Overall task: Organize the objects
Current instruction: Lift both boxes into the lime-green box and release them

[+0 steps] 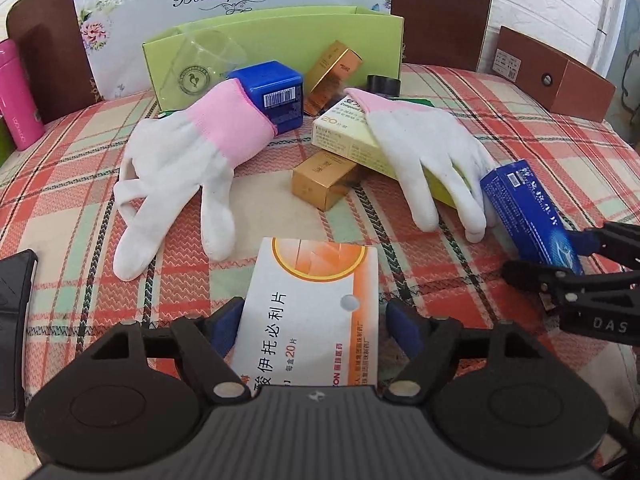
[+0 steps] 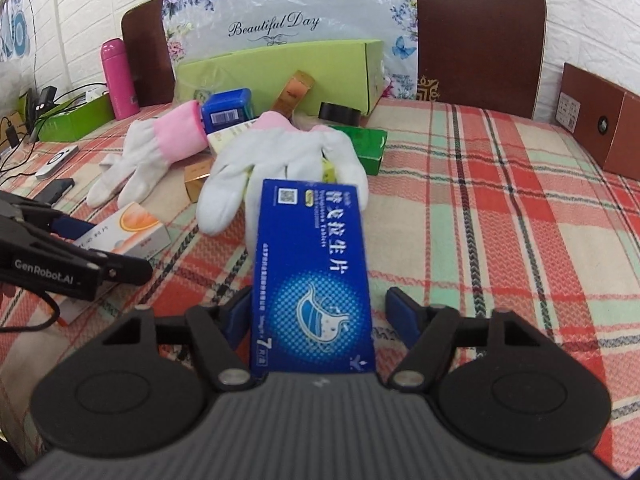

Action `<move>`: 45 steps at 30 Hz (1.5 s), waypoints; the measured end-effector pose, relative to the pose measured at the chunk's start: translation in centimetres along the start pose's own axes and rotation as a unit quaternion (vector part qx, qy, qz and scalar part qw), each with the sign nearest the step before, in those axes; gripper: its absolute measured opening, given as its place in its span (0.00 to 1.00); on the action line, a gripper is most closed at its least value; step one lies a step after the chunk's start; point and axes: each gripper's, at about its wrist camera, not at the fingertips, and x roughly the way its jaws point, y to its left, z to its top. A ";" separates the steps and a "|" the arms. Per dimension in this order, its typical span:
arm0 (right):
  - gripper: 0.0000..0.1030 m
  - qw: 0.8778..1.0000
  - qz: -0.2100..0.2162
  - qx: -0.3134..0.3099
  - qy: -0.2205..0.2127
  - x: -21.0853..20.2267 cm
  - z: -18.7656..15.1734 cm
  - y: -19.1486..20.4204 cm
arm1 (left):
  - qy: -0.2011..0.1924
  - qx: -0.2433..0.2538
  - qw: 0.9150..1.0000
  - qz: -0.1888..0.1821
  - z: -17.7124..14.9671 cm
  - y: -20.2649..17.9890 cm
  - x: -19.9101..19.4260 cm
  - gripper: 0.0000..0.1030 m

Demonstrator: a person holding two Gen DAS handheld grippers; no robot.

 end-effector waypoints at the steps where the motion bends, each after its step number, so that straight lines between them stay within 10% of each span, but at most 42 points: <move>1: 0.54 1.000 -0.002 -0.001 -0.002 0.0 -0.1 0.0 | -0.002 0.001 1.000 -0.001 0.0 0.0 -0.1 0.69; 10: 0.54 0.998 0.053 0.006 -0.039 -3.4 1.4 -1.1 | -0.042 0.021 0.998 -0.033 2.2 0.9 -3.1 0.68; 25: 0.54 0.981 0.043 -0.042 -0.186 -0.3 15.1 -1.0 | -0.225 -0.051 0.972 -0.033 18.2 3.9 -5.3 0.68; 42: 0.54 0.991 -0.003 -0.027 -0.132 17.1 25.0 -1.2 | -0.185 -0.132 0.974 -0.012 26.2 9.4 8.7 0.80; 45: 0.84 0.993 0.006 -0.038 -0.111 18.7 23.9 -0.9 | -0.168 -0.136 0.976 0.006 25.6 9.5 9.4 0.88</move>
